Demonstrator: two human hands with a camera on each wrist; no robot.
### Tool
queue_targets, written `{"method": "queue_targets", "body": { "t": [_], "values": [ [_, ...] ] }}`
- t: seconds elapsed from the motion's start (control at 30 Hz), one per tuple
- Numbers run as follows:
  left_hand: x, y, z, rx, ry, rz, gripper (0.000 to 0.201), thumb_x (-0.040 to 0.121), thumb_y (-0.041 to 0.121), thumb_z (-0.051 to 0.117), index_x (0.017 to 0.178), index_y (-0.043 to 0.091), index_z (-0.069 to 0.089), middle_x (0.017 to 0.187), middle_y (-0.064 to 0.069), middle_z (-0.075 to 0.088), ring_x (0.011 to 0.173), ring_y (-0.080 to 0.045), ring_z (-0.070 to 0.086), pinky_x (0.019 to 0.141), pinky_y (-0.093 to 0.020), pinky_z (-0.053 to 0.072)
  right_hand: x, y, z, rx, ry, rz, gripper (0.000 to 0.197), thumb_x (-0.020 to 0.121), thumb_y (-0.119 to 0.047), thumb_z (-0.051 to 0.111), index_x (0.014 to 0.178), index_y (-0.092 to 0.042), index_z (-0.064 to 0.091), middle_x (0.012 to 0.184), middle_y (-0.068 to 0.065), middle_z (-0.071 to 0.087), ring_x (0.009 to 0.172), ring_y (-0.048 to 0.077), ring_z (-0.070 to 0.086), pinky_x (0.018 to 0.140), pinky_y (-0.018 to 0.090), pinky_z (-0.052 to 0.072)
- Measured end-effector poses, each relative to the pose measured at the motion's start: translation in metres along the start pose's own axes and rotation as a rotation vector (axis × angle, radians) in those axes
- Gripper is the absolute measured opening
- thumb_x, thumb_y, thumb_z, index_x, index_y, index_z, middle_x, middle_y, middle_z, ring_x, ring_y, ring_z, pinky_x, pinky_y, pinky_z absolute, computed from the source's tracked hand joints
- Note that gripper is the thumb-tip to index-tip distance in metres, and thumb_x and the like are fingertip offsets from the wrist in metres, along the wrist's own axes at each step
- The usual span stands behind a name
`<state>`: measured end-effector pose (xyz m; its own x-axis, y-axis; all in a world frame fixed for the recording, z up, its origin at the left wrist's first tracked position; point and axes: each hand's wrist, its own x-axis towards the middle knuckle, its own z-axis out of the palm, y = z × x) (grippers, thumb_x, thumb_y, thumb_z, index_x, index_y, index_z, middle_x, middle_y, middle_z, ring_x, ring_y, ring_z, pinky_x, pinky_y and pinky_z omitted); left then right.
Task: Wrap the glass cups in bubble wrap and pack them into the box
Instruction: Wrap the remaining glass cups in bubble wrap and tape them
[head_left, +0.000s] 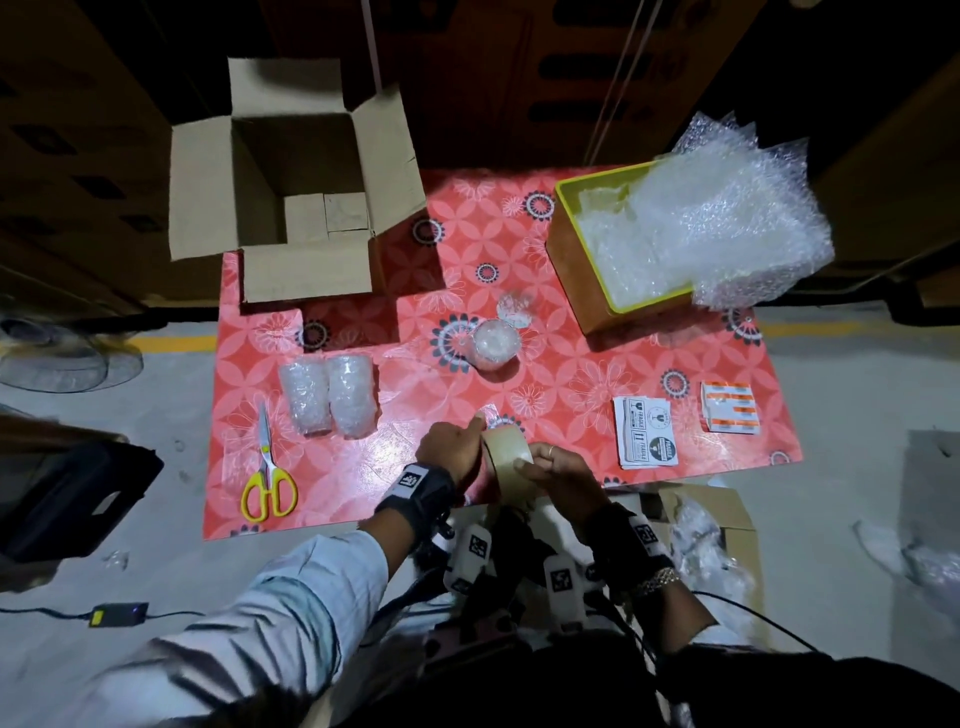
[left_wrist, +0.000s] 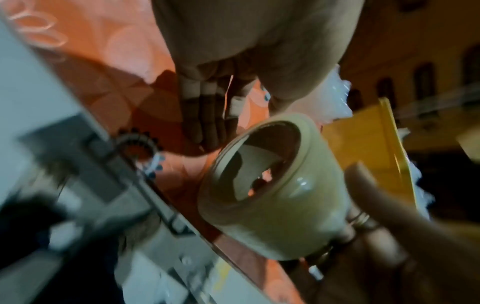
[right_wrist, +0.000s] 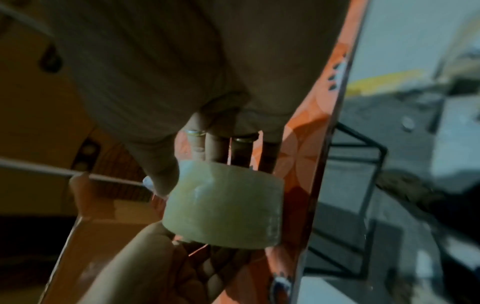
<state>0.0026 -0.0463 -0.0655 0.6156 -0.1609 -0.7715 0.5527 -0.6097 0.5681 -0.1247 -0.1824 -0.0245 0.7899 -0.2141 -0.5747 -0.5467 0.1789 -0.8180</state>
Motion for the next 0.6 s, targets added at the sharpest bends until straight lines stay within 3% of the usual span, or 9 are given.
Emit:
{"method": "queue_targets", "body": {
  "t": [0.07,0.13,0.2,0.3,0.4,0.47,0.53,0.6],
  "values": [
    [0.006,0.004,0.003,0.050,0.053,0.033,0.062,0.095,0.060,0.060,0.058,0.010,0.060,0.058,-0.005,0.061,0.059,-0.026,0.059,0.058,-0.029,0.039,0.001,-0.003,0.002,0.129,0.018,0.031,0.010,0.101,-0.006,0.058,0.103,0.000,0.065,0.075,0.001,0.072,0.069,0.016,0.066,0.062,0.023,0.053],
    [0.015,0.004,0.007,-0.097,-0.010,-0.034,0.059,0.089,0.055,0.071,0.071,-0.001,0.073,0.067,-0.012,0.072,0.060,-0.026,0.063,0.060,-0.029,0.045,0.004,-0.006,0.000,0.151,0.034,0.058,0.013,0.101,-0.009,0.057,0.110,-0.002,0.066,0.079,0.002,0.074,0.069,0.016,0.067,0.060,0.024,0.054],
    [0.017,0.006,0.006,-0.271,-0.083,-0.098,0.048,0.085,0.039,0.080,0.084,-0.008,0.075,0.073,-0.018,0.072,0.058,-0.025,0.062,0.056,-0.029,0.046,0.007,-0.010,-0.003,0.169,0.023,0.072,0.017,0.101,-0.009,0.057,0.114,-0.002,0.066,0.086,0.004,0.075,0.072,0.016,0.070,0.061,0.026,0.056],
    [0.016,0.015,0.006,-0.386,-0.145,-0.147,0.027,0.083,0.013,0.081,0.094,-0.010,0.074,0.077,-0.018,0.069,0.058,-0.024,0.064,0.047,-0.024,0.044,0.010,-0.011,-0.010,0.215,-0.017,0.061,0.024,0.100,-0.009,0.059,0.121,0.001,0.064,0.095,0.013,0.075,0.080,0.023,0.070,0.067,0.031,0.059],
    [0.018,0.013,0.007,-0.421,-0.268,-0.224,0.027,0.086,0.019,0.077,0.104,0.000,0.069,0.059,-0.006,0.055,0.042,-0.016,0.046,0.039,-0.022,0.032,0.010,-0.007,-0.015,0.223,-0.037,0.036,0.037,0.090,-0.019,0.065,0.122,0.001,0.064,0.098,0.015,0.075,0.083,0.024,0.070,0.071,0.031,0.058],
    [0.018,0.012,0.008,-0.457,-0.275,-0.242,0.022,0.089,0.018,0.076,0.096,0.000,0.066,0.050,-0.001,0.044,0.037,-0.013,0.035,0.035,-0.021,0.028,0.010,-0.006,-0.017,0.211,-0.040,0.027,0.041,0.087,-0.022,0.064,0.121,-0.001,0.065,0.101,0.015,0.076,0.086,0.024,0.071,0.074,0.031,0.058],
    [0.015,0.014,0.012,-0.473,-0.195,-0.228,0.017,0.086,0.007,0.078,0.085,-0.006,0.068,0.056,-0.010,0.057,0.046,-0.019,0.052,0.041,-0.023,0.040,0.011,-0.003,-0.020,0.188,-0.041,0.020,0.040,0.085,-0.023,0.066,0.119,-0.003,0.067,0.103,0.015,0.076,0.087,0.024,0.071,0.075,0.031,0.058],
    [0.014,0.016,0.013,-0.524,-0.128,-0.212,0.020,0.078,-0.003,0.082,0.088,-0.015,0.070,0.081,-0.023,0.071,0.072,-0.029,0.067,0.055,-0.032,0.057,0.012,0.000,-0.022,0.160,-0.034,0.015,0.037,0.081,-0.021,0.071,0.114,-0.004,0.069,0.101,0.014,0.076,0.085,0.024,0.071,0.074,0.032,0.058]
  ]
}}
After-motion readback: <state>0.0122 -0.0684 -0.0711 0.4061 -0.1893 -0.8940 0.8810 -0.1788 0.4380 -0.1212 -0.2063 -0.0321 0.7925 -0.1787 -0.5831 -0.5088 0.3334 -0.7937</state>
